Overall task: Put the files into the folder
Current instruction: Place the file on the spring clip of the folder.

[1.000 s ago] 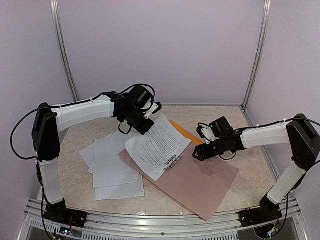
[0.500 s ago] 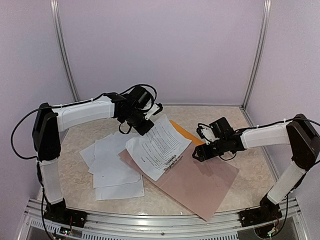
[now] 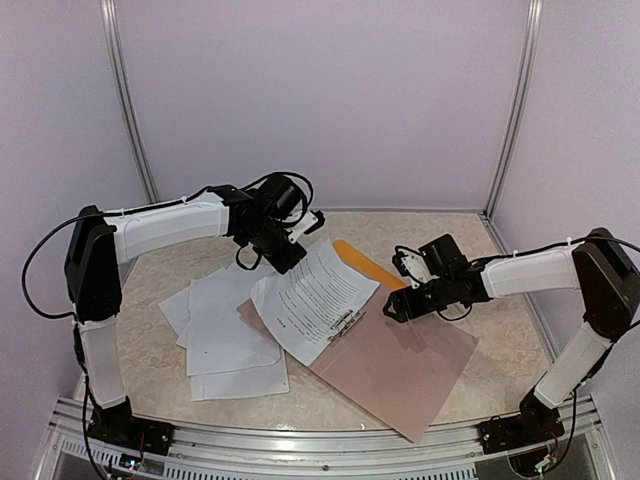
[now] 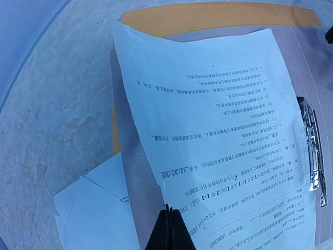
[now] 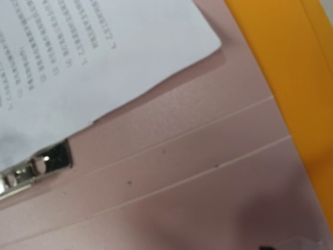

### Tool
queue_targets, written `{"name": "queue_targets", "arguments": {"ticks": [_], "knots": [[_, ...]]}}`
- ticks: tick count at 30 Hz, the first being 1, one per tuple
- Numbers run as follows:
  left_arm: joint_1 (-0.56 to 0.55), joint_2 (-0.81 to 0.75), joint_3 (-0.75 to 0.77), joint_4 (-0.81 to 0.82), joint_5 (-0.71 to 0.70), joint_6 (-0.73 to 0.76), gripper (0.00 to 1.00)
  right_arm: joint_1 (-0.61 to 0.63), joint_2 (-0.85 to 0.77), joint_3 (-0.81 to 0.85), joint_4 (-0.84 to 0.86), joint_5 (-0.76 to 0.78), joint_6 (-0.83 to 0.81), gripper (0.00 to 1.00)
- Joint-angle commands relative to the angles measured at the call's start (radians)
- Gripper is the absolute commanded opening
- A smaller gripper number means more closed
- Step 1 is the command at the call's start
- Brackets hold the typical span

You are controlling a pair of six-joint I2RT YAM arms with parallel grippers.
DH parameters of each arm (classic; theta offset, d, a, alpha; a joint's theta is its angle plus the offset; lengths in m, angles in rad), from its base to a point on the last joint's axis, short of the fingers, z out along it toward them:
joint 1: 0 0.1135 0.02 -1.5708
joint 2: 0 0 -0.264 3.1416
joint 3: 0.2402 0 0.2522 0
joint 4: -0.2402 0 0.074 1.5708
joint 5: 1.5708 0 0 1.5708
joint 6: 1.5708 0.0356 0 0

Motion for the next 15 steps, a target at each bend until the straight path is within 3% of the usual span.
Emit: {"name": "queue_targets", "arguments": {"ticks": [1, 7, 15], "knots": [[0.005, 0.022, 0.009, -0.006, 0.013, 0.000, 0.00, -0.009, 0.004, -0.023, 0.008, -0.006, 0.006, 0.74], [0.000, 0.041, 0.020, 0.007, 0.015, -0.003, 0.01, -0.009, 0.002, -0.027, 0.007, -0.004, 0.006, 0.75], [0.000, 0.049, 0.023, 0.012, 0.005, -0.003, 0.09, -0.009, 0.003, -0.023, 0.008, -0.010, 0.007, 0.74]]}}
